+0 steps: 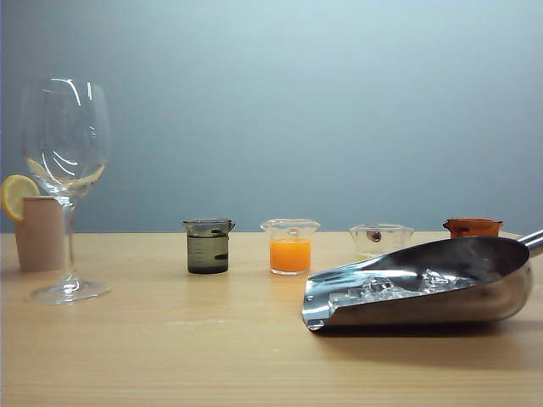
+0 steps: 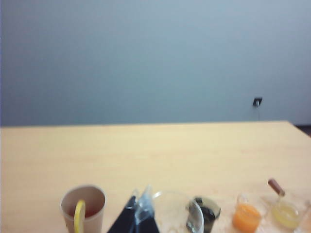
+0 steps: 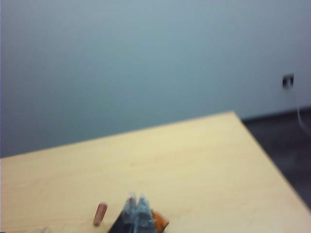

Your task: Pick up the ice scoop on the desk filled with ice cubes, pour the ice into the goblet, and finally put the scoop back on the table.

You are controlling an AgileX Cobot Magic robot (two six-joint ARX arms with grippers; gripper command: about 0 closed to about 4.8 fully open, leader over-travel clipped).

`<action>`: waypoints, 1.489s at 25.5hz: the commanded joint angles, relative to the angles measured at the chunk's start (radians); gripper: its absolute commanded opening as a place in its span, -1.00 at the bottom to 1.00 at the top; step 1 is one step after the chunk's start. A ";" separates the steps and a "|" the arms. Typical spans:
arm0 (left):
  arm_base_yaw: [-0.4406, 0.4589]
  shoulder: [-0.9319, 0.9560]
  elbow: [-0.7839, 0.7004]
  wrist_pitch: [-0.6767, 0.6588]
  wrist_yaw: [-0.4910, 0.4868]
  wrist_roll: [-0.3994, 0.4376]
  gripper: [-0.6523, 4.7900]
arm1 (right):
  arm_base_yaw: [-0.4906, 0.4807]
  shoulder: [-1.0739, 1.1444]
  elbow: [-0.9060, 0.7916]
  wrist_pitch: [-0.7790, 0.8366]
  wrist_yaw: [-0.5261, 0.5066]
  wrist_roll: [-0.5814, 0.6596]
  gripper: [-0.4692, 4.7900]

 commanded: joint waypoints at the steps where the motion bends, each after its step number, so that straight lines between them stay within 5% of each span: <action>1: -0.001 0.020 0.036 -0.077 0.025 0.008 -0.78 | 0.000 0.093 0.042 -0.040 -0.011 0.124 -0.83; 8: -0.001 0.020 0.043 -0.146 0.132 0.042 -0.78 | -0.005 0.308 0.042 -0.079 -0.314 0.448 -0.83; 12: -0.001 0.020 0.043 -0.140 0.192 0.042 -0.78 | -0.007 0.358 0.040 -0.082 -0.376 0.545 -0.83; 28: -0.002 0.027 0.043 -0.222 0.276 0.076 -0.78 | -0.130 0.355 0.035 -0.214 -0.488 0.533 -0.83; 34: -0.002 0.044 0.043 -0.219 0.271 0.076 -0.78 | -0.164 0.357 -0.011 -0.190 -0.502 0.516 -0.83; 38: -0.003 0.052 0.043 -0.215 0.270 0.076 -0.78 | -0.188 0.336 -0.127 -0.075 -0.618 0.587 -0.83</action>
